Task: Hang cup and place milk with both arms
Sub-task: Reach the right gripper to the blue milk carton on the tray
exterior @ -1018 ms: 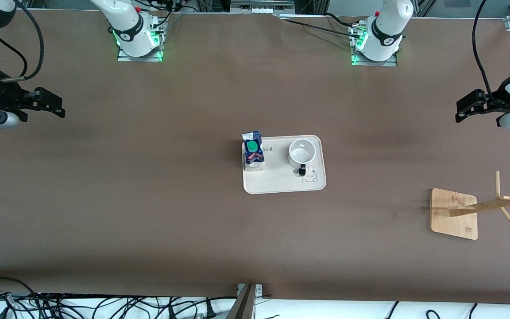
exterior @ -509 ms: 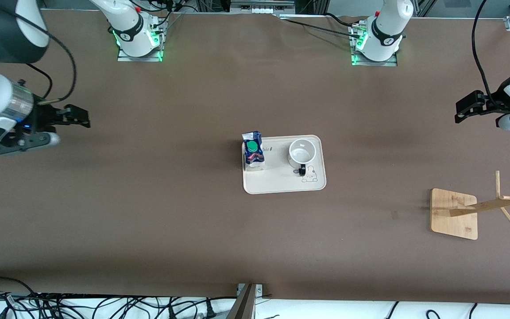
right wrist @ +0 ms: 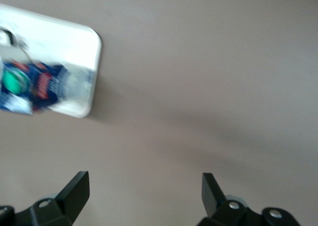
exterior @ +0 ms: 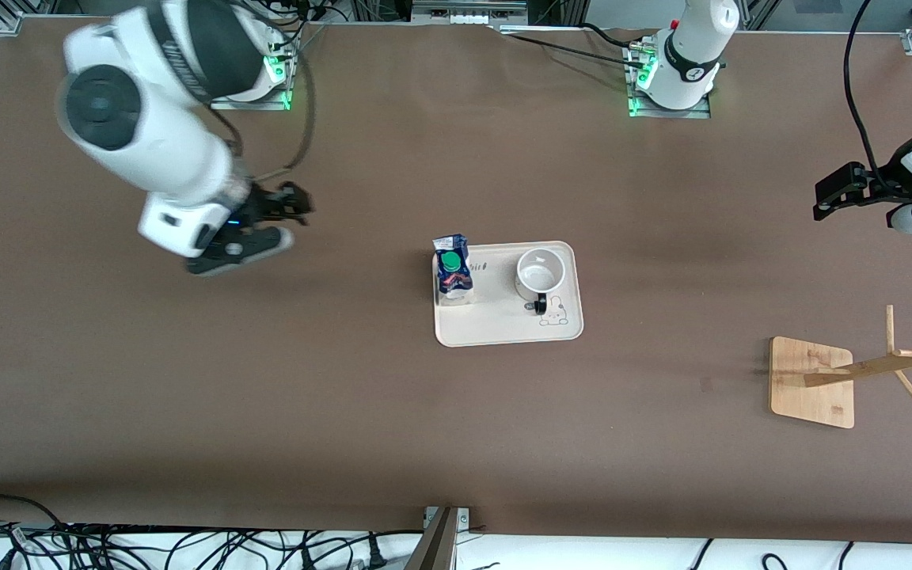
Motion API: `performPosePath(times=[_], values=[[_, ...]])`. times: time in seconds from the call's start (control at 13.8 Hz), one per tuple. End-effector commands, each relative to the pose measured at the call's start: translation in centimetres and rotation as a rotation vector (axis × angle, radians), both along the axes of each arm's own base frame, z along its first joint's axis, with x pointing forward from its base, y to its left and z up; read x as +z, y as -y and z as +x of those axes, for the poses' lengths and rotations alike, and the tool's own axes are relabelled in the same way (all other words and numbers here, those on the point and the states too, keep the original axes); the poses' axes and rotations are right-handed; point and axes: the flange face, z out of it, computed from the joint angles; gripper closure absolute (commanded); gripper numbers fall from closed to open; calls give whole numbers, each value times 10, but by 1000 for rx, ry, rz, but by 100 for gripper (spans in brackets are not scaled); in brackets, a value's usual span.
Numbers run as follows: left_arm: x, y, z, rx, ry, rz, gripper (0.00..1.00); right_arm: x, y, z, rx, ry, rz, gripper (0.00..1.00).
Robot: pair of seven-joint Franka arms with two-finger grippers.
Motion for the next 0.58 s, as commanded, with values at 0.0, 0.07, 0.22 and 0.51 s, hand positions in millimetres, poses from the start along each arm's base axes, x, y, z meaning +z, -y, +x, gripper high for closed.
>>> performPosePath(times=[0.0,0.07,0.22,0.51], values=[[6,0,4,6,7,-17,0,-19,-53,8,-34,17,48,0],[6,0,4,6,7,-17,0,-26,-81,0,-35,9,43,0],[6,0,4,6,7,-17,0,-48,-130,-9,-89,6,33,0],[6,0,4,6,7,-17,0,-82,-186,-23,-111,69,25,0]])
